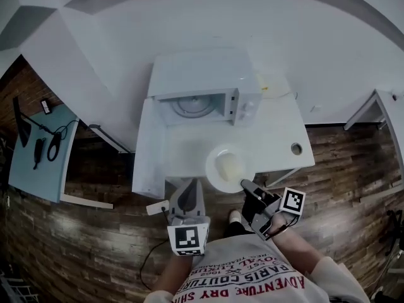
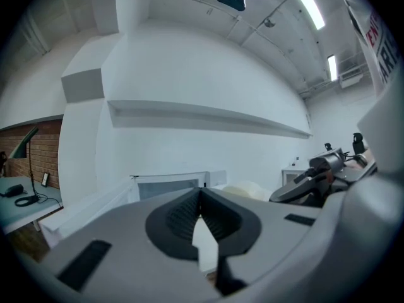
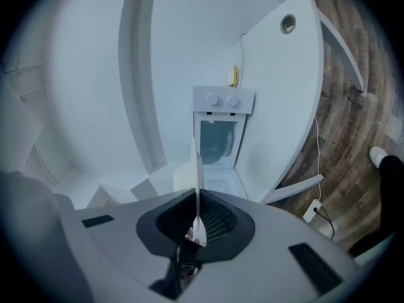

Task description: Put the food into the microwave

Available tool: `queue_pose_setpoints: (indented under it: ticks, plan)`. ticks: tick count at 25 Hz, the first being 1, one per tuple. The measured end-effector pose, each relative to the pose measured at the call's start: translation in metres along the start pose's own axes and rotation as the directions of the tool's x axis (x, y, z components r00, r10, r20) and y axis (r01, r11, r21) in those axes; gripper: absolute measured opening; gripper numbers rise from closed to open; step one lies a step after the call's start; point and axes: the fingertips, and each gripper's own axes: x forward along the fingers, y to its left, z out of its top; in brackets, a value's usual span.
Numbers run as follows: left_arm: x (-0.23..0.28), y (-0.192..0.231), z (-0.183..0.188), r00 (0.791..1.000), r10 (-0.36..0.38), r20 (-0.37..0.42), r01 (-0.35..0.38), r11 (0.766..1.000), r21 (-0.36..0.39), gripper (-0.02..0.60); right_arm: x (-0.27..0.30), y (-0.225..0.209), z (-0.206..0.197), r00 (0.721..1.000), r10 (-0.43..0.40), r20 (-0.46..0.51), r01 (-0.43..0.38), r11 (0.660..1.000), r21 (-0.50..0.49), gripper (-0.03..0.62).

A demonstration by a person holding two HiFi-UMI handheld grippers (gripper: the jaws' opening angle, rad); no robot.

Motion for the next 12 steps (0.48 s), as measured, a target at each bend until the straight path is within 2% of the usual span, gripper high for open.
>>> queue_pose_setpoints:
  ticks: [6, 12]
  plan:
    - [0.068, -0.009, 0.019, 0.998, 0.064, -0.003, -0.064, 0.998, -0.017, 0.006, 0.036, -0.004, 0.066, 0.997, -0.027, -0.075, 0.023, 0.999, -0.047, 0.021]
    - [0.11, 0.001, 0.009, 0.996, 0.081, -0.043, -0.082, 0.996, -0.027, 0.006, 0.065, -0.021, 0.094, 0.993, -0.086, -0.08, 0.084, 0.996, -0.027, 0.021]
